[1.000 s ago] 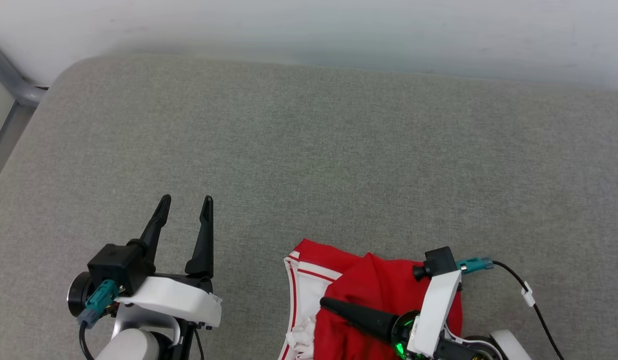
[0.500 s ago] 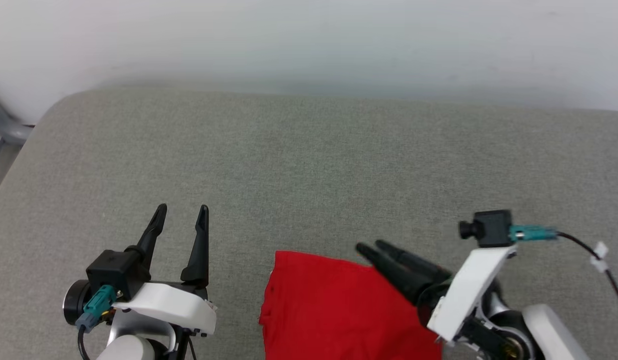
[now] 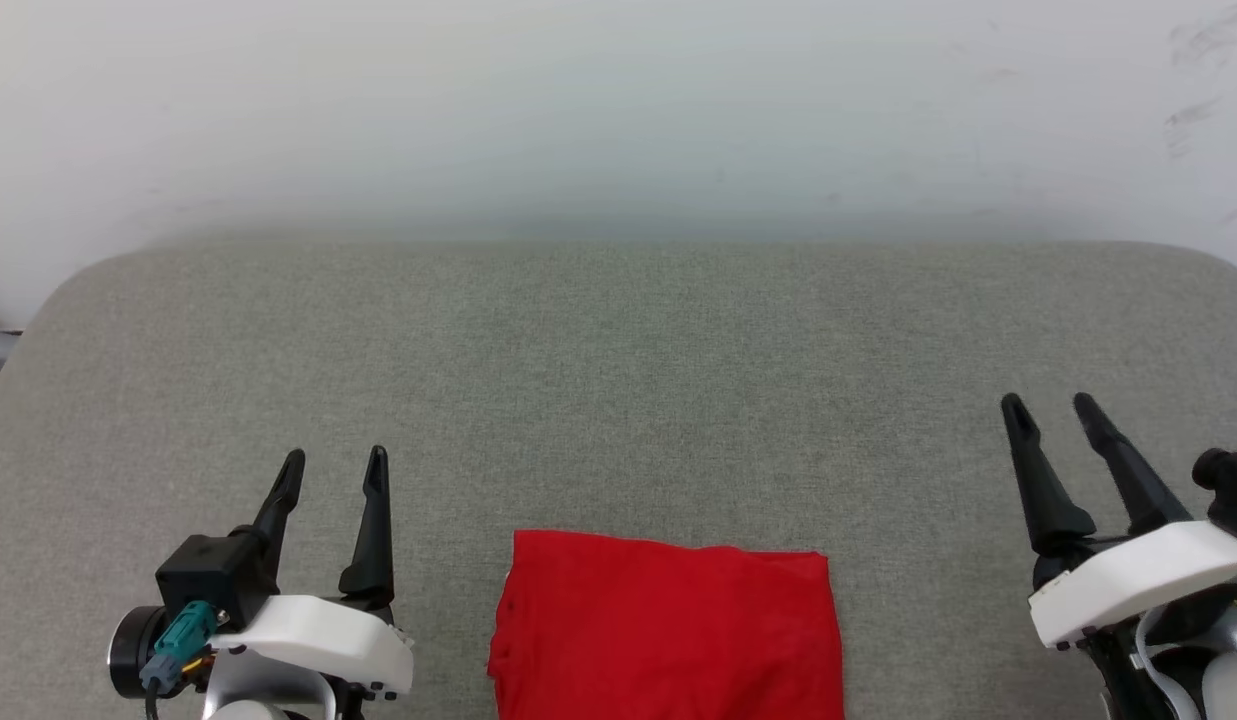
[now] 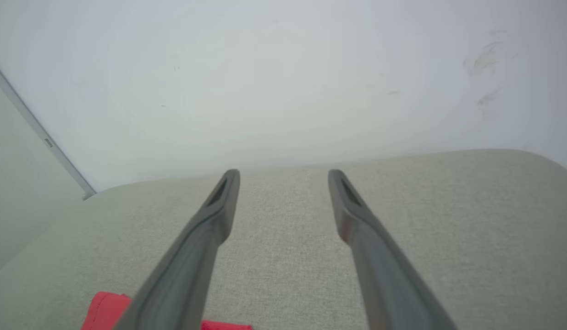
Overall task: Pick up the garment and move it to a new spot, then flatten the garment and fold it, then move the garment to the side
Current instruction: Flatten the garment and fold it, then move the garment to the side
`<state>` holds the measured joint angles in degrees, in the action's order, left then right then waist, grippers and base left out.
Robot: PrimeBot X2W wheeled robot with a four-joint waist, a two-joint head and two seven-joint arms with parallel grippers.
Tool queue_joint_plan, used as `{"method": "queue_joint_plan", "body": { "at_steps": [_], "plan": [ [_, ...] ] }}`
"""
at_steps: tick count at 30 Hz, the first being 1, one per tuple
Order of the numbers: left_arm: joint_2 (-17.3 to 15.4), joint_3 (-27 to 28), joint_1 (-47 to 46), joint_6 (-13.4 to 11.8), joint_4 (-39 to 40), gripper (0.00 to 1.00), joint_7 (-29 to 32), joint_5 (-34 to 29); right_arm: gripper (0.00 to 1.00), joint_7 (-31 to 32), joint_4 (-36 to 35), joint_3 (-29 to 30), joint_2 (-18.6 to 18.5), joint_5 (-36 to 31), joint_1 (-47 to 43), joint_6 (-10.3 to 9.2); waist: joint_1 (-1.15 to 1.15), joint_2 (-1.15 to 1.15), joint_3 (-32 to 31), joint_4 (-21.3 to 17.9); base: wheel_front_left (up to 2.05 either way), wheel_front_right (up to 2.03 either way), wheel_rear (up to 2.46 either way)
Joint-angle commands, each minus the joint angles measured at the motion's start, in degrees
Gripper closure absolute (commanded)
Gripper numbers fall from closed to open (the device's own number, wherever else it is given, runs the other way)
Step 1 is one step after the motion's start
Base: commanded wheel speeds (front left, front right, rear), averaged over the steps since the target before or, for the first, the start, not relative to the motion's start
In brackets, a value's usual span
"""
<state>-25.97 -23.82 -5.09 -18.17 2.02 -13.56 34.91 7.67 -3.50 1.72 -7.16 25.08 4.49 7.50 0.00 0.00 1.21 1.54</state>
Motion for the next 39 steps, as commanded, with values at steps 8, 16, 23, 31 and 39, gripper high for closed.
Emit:
{"method": "queue_joint_plan", "body": {
  "at_steps": [8,16,23,31,39],
  "plan": [
    [0.09,0.57,2.89,0.34,-1.29,0.00,-0.94,-0.19,0.00,-4.59,-4.21,3.90,3.05,-12.01,-6.06,-0.03,0.00,0.00,-3.65,-1.53,0.00,0.00,0.00],
    [0.07,1.17,4.39,0.95,-3.72,0.00,-1.41,-1.29,0.00,-5.19,-4.68,2.09,4.09,-16.03,-10.33,-0.04,0.00,0.00,-5.12,-1.71,0.00,0.00,0.00],
    [0.77,1.46,4.64,1.19,-5.19,0.00,-1.62,-2.41,0.00,-5.60,-4.18,1.63,4.34,-17.38,-11.72,-0.03,0.00,0.00,-5.64,-1.64,0.00,0.00,0.00],
    [1.45,2.33,3.50,2.00,-6.11,0.00,-1.70,-3.37,0.00,-4.37,-4.19,2.45,4.36,-14.48,-11.26,-0.04,0.00,0.00,-5.18,-1.49,0.00,0.00,0.00],
    [2.10,3.91,2.09,2.98,-5.20,0.00,-1.73,-4.32,0.00,3.94,-1.71,6.84,4.34,-2.50,-11.51,-0.03,0.00,0.00,-3.43,-0.22,0.00,0.00,0.00]
  ]
}}
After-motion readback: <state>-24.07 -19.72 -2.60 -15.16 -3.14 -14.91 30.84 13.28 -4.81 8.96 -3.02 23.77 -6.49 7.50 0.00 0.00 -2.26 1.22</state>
